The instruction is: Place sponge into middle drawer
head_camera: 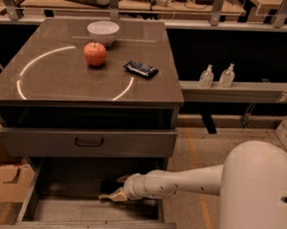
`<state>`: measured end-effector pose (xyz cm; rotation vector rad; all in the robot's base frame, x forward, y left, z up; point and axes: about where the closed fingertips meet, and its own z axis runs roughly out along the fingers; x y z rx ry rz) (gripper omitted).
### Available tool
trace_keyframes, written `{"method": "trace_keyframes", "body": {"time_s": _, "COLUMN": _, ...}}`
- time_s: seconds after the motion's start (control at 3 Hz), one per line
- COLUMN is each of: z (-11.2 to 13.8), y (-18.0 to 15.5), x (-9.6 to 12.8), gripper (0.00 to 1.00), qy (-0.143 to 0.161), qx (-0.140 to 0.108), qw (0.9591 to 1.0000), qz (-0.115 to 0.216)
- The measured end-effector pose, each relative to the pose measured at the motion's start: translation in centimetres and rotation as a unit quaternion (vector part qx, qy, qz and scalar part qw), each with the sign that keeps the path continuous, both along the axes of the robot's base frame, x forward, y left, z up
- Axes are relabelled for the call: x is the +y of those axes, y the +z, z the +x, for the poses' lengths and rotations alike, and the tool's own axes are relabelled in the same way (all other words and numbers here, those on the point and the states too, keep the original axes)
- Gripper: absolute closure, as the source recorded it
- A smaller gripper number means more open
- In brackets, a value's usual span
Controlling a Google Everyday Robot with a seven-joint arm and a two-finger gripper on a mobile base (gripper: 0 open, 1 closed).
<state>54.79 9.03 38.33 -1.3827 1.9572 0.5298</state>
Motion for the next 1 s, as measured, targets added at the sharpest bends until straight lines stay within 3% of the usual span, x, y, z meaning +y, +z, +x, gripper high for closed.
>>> {"method": "trace_keyframes", "body": {"time_s": 0.67, "z": 1.1, "y": 0.7, "x": 0.4, "gripper": 0.13, "qy": 0.007, "qx": -0.013, "qw": 0.9998, "qz": -0.01}}
{"method": "trace_keyframes", "body": {"time_s": 1.0, "z": 0.8, "y": 1.6, "x": 0.6, "gripper": 0.0, "qy": 0.011, "qx": -0.019, "qw": 0.9996, "qz": -0.016}}
